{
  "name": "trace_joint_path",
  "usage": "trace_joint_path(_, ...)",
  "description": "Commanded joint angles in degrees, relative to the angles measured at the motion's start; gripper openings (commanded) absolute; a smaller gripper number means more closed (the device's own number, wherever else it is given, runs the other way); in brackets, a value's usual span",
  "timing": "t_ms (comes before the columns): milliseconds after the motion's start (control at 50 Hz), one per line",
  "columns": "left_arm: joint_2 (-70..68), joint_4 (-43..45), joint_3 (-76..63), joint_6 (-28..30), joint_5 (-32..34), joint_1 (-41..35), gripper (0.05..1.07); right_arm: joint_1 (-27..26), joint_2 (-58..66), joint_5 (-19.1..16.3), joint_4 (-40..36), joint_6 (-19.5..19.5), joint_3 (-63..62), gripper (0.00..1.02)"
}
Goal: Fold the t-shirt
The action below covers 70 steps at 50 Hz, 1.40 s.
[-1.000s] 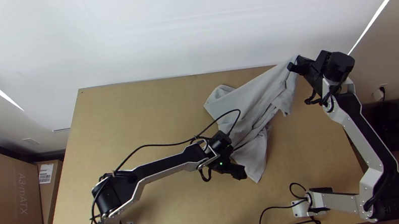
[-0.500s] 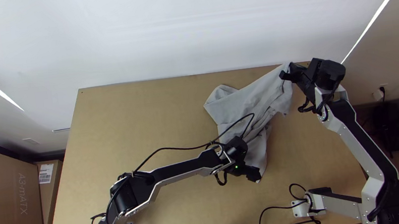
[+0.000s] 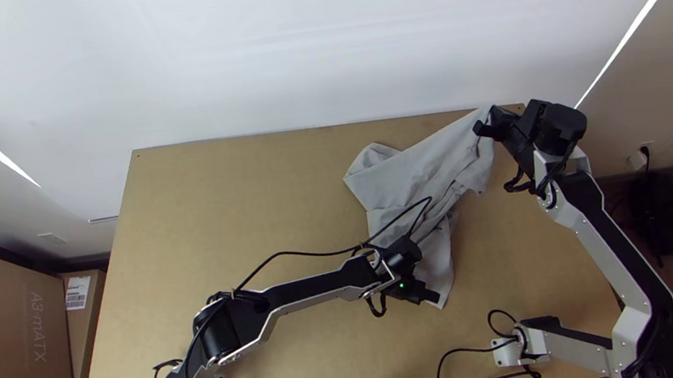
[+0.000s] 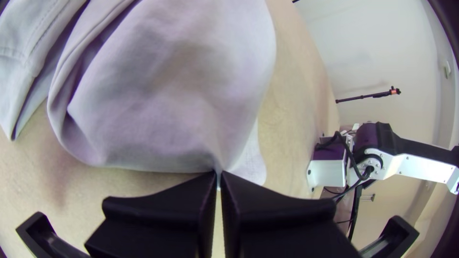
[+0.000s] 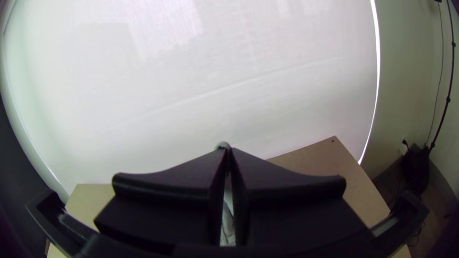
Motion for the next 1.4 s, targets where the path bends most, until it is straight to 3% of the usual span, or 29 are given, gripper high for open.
trace_joint_path(0, -2.7, -1.2, -2.7, 1.0, -0.5, 2.6, 0.08, -0.3, -2.6, 0.6, 0.3, 0.0, -2.1, 0.02)
trace_joint_path(540, -22.5, -13.6, -3.5, 11.5, -7.4, 25.8, 0.08, -4.1, -4.7, 0.6, -8.7, -2.8, -0.3, 0.02)
trace_joint_path(740, -29.2, -17.0, -2.9, 14.0, -8.9, 35.5, 0.08, -4.7, -1.5, 0.5, -18.8, -3.6, 6.3, 0.02)
trace_joint_path(1080, -39.4, -23.4, 2.0, 21.0, -13.6, 51.0, 0.08, -3.3, 7.6, -2.6, -40.8, -6.5, 30.6, 0.02)
trace_joint_path(1380, -46.2, -26.1, 7.6, 28.9, -16.1, 63.2, 0.08, 1.3, 14.0, -3.0, -48.0, -6.0, 50.8, 0.02)
